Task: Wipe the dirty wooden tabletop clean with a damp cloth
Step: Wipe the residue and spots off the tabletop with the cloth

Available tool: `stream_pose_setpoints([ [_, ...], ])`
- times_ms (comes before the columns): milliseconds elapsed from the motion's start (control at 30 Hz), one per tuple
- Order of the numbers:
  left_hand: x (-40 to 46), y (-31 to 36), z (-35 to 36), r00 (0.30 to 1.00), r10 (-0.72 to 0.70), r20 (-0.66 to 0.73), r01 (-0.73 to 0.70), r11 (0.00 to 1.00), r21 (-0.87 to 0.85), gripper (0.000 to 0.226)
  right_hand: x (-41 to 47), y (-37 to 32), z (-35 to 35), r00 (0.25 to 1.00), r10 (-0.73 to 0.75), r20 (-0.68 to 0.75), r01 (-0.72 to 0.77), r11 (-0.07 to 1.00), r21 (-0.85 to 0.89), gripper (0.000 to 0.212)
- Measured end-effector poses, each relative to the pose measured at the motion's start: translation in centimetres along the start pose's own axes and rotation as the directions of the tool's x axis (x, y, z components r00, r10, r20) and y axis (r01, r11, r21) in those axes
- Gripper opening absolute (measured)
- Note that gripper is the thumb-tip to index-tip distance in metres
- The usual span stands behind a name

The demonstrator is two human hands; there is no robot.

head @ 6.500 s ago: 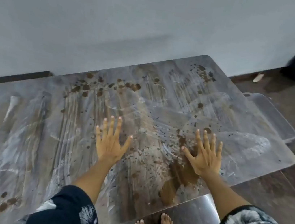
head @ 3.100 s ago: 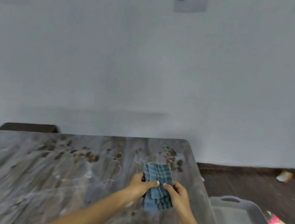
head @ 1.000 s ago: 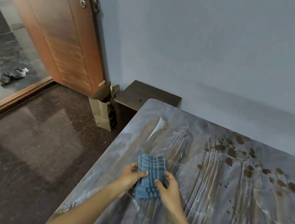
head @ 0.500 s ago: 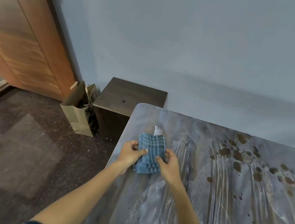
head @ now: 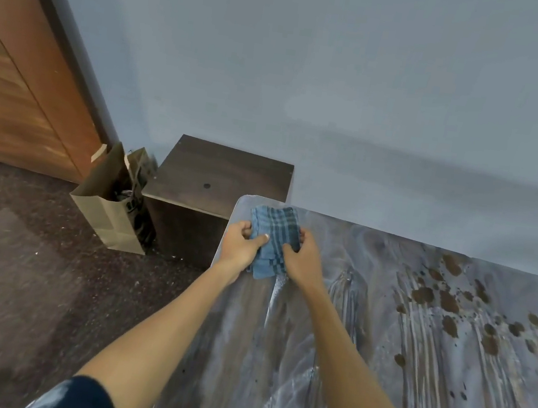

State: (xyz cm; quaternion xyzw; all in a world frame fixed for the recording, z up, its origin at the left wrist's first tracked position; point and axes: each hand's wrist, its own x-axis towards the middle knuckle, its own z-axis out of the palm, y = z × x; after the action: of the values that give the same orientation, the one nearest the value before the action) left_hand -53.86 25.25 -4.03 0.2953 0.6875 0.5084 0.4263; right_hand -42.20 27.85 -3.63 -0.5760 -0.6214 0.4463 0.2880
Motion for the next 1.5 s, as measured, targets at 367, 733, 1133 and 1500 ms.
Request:
stream_pose_setpoints([
  [367,2.2,-3.2,-1.8,0.931,0.364,-0.027,-0.328,0.865,0.379,0.038,3.0,-0.3,5.0,0.987,-0.158,0.024,0.133,0.735,-0.665,0.055],
  [733,0.8,-2.8,-1.9,0.879,0.291,-0.379,-0.253,0.956,0.148,0.037,2.7,0.3,6.8,0.879,-0.33,0.344,0.471,0.49,-0.733,0.055],
  [1133,0.6,-3.0,-1.8,0.885,0.29,-0.364,-0.234,0.953,0.191,0.041,6.9,-0.6,5.8,0.986,-0.165,0.015,0.115,0.618,-0.777,0.054],
  [1500,-0.7,-4.0,-2.8,0.911,0.281,-0.301,-0.234,0.955,0.181,0.043,0.5,2.9,1.4,0.97,-0.221,0.106,0.214,0.554,-0.805,0.062],
])
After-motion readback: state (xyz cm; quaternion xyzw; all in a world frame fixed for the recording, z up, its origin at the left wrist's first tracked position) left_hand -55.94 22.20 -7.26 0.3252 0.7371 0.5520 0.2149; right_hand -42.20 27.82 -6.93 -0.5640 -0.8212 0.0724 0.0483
